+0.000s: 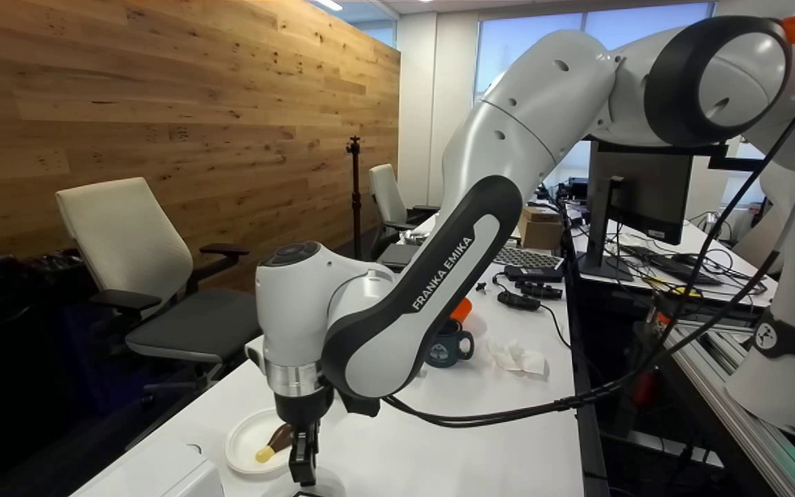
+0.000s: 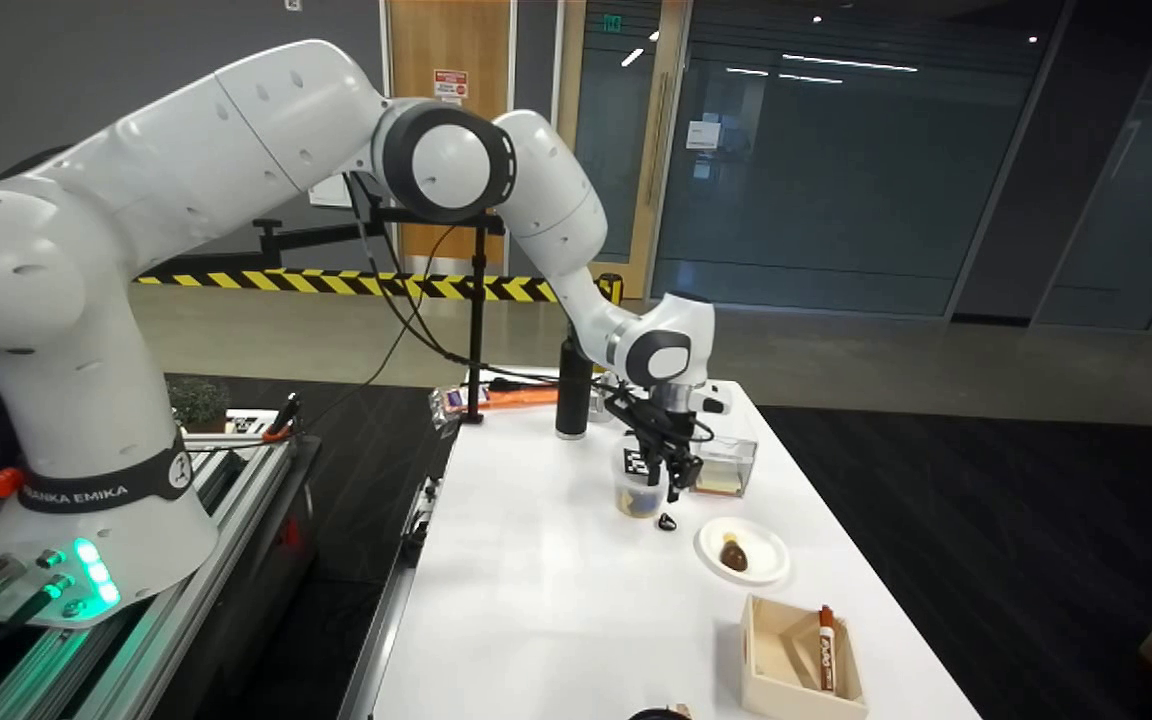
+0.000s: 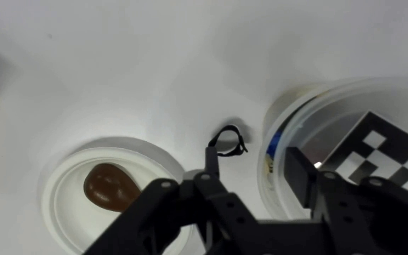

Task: Put the white lid on top of the clear container on the left.

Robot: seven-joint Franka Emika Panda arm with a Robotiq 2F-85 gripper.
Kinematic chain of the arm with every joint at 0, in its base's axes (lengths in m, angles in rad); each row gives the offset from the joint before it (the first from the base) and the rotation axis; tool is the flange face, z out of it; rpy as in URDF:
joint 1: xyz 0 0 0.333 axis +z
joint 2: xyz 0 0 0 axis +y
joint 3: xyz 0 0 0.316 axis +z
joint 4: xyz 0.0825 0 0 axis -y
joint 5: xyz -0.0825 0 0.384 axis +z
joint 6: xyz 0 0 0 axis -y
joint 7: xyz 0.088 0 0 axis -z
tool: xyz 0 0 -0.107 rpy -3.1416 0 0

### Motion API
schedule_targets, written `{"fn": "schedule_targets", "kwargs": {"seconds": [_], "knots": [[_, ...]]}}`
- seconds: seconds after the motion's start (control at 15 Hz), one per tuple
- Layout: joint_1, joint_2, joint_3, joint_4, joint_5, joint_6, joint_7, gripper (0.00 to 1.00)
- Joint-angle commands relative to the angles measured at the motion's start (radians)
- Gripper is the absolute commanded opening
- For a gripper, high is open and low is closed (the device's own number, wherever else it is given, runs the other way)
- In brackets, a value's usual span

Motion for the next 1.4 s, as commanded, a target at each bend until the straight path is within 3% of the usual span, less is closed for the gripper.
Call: {"fn": "schedule_targets", "kwargs": {"seconds": [0.0, 0.13, 0.2, 0.87, 1.33], "knots": [[0.004, 0.011, -0.007, 0.022, -0.035, -0.014, 0.008, 0.85], [0.007, 0.010, -0.010, 0.021, -0.036, -0.016, 0.010, 0.99], [0.007, 0.009, -0.010, 0.020, -0.036, -0.016, 0.010, 0.99], [0.026, -0.033, -0.036, -0.013, -0.052, 0.007, 0.030, 1.00], [0.063, -0.187, -0.029, -0.200, -0.096, 0.047, 0.027, 1.00]]}}
